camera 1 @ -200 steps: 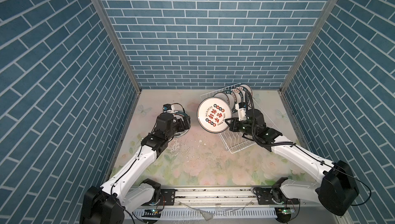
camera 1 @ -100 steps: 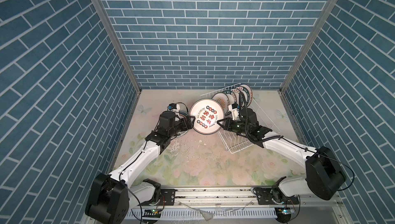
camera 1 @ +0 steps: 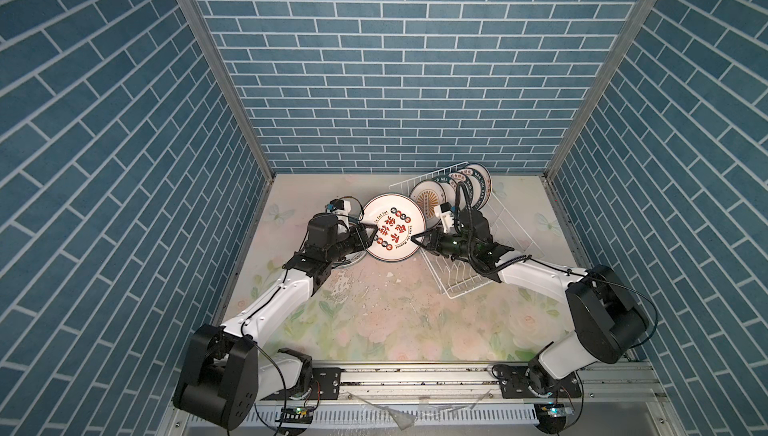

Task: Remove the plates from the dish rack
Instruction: 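Carry the plate toward the left gripper while the left gripper closes on its rim, then carry the plate with the left gripper onto the stack while the right gripper withdraws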

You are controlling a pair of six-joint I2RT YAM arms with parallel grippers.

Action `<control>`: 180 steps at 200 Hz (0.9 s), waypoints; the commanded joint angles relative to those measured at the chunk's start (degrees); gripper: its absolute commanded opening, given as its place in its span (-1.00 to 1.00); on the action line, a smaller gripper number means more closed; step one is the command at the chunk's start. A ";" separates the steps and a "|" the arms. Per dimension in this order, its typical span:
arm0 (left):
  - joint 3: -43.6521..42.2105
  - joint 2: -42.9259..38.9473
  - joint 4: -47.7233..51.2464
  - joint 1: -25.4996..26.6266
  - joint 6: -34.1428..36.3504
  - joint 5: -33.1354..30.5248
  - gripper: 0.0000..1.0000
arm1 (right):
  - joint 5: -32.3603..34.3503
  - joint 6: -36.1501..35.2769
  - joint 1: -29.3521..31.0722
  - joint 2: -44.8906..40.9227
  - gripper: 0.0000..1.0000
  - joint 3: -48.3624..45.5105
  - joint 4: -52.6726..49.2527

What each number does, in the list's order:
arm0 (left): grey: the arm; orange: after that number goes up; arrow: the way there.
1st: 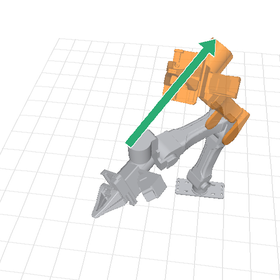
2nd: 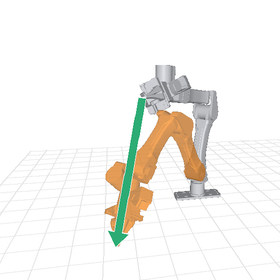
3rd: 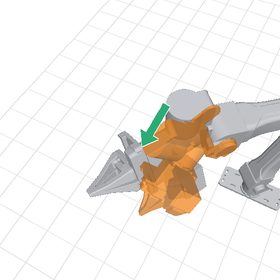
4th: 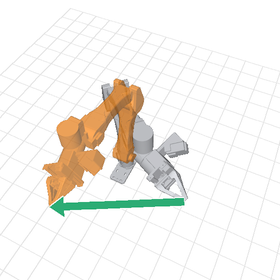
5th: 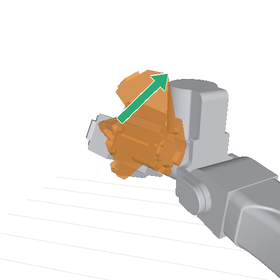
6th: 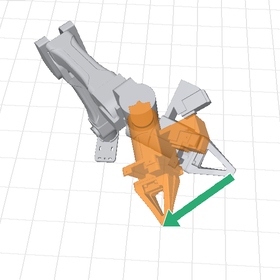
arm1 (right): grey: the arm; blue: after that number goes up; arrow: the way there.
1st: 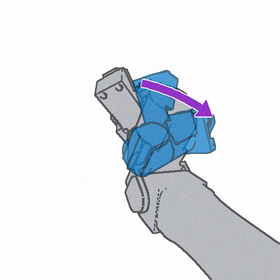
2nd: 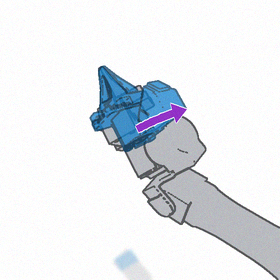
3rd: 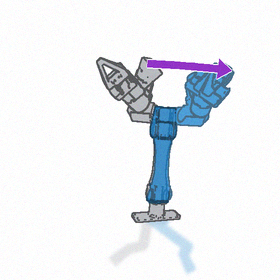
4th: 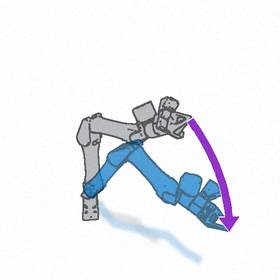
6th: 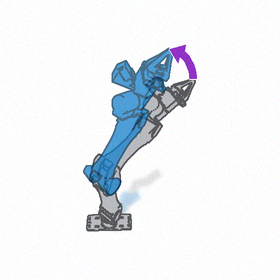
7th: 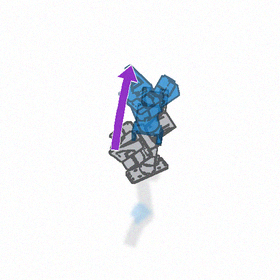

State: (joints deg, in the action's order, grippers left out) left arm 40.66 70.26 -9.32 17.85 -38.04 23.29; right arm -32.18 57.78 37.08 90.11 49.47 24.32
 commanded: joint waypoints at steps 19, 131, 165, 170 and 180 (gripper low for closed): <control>-0.49 0.56 -2.31 -0.29 -0.01 3.06 -0.37 | -3.37 1.83 0.27 0.86 -0.93 4.42 5.42; -0.50 -0.10 -0.96 -2.86 -1.43 3.26 -1.00 | -3.79 -2.54 0.27 2.37 -0.07 8.89 -0.86; -3.38 -1.87 -2.01 -5.84 -3.08 3.45 -1.00 | 2.46 -10.73 0.27 -0.64 0.29 11.30 -12.82; -3.49 -2.20 -1.75 -6.09 -3.25 3.22 -1.00 | 3.97 -12.24 0.27 -1.39 0.35 11.58 -14.90; -3.69 -2.94 -0.87 -6.63 -3.21 2.42 -1.00 | 7.16 -14.70 0.27 -2.80 0.42 12.13 -18.79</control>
State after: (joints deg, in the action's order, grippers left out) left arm 38.37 69.08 -12.34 12.88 -42.17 27.64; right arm -31.64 52.12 37.15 92.53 57.01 13.45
